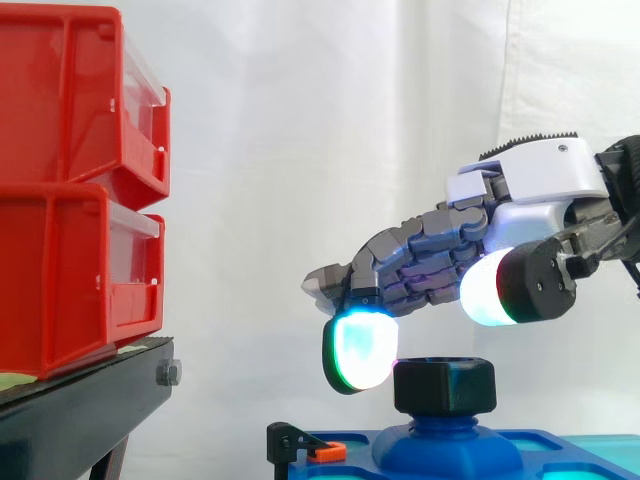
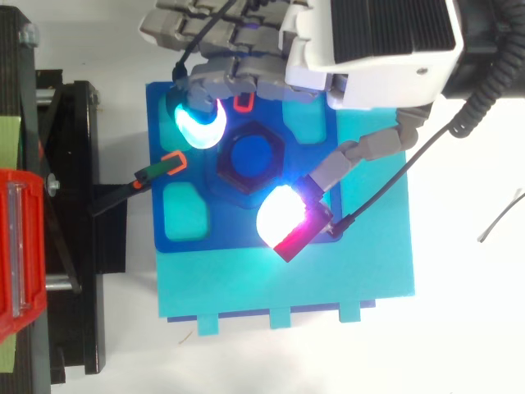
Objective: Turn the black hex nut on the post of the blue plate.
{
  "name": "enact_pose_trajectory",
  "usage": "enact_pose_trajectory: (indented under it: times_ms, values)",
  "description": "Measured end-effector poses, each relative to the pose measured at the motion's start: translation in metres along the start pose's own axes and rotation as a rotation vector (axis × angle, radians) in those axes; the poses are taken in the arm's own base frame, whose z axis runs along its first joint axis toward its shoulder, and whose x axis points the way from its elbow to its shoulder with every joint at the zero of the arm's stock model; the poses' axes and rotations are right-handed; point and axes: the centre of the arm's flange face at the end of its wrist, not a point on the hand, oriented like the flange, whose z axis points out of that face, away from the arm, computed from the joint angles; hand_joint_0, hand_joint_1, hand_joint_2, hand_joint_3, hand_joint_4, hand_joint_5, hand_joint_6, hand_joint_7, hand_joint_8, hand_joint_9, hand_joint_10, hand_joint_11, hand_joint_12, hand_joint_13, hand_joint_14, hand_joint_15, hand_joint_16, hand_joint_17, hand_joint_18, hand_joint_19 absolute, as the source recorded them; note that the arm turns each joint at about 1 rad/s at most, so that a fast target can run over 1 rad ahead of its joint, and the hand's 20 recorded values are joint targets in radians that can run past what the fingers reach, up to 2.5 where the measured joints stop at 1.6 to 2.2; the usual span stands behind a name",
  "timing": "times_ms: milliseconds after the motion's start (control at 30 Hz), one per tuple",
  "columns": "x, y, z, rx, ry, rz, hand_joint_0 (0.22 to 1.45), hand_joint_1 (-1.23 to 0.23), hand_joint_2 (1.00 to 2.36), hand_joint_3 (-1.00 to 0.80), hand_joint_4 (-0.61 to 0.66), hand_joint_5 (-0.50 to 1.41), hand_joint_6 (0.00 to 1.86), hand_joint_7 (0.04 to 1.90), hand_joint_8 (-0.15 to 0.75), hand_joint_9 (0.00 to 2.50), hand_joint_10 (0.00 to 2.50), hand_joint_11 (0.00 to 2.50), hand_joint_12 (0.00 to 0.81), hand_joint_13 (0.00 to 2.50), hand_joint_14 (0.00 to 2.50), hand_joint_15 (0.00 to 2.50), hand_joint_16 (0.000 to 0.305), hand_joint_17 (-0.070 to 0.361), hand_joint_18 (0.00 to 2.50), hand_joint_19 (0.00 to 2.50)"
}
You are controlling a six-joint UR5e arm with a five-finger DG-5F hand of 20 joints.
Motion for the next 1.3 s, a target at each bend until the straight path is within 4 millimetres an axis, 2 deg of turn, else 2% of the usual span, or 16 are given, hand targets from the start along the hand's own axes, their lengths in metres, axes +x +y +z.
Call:
enact_pose_trajectory:
  times_ms: [600, 1133, 1300]
  values:
    - [-0.004, -0.005, -0.002, -0.014, 0.005, 0.001, 0.31, -0.46, 1.00, -0.50, 0.34, -0.23, 0.50, 1.06, 0.255, 0.02, 0.00, 0.00, 0.413, 0.04, 0.00, 0.00, 0.056, 0.127, 0.00, 0.00]
    - [-0.011, -0.001, -0.011, 0.003, 0.086, -0.029, 0.31, -0.45, 1.00, -0.50, 0.34, -0.23, 0.50, 1.07, 0.255, 0.02, 0.00, 0.00, 0.412, 0.04, 0.00, 0.00, 0.056, 0.126, 0.00, 0.00]
    - [-0.020, 0.003, -0.017, 0.004, 0.090, -0.044, 0.31, -0.45, 1.00, -0.50, 0.34, -0.23, 0.50, 1.07, 0.254, 0.02, 0.00, 0.00, 0.412, 0.04, 0.00, 0.00, 0.056, 0.126, 0.00, 0.00]
